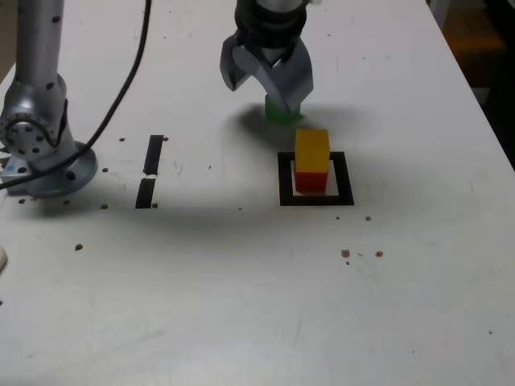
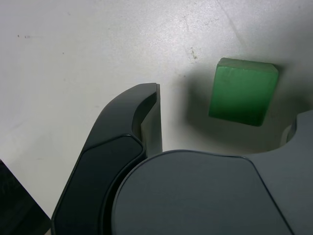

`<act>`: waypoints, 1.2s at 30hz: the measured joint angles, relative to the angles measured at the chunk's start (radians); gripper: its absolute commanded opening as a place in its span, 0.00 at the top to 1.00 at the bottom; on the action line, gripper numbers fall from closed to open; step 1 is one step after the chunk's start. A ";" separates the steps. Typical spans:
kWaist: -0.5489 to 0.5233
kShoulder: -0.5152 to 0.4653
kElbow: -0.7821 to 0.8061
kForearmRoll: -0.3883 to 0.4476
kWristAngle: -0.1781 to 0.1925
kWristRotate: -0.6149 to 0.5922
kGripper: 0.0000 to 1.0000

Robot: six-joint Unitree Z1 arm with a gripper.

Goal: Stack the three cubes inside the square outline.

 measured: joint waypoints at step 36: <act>-0.030 0.142 -0.069 -0.039 0.018 -0.035 0.69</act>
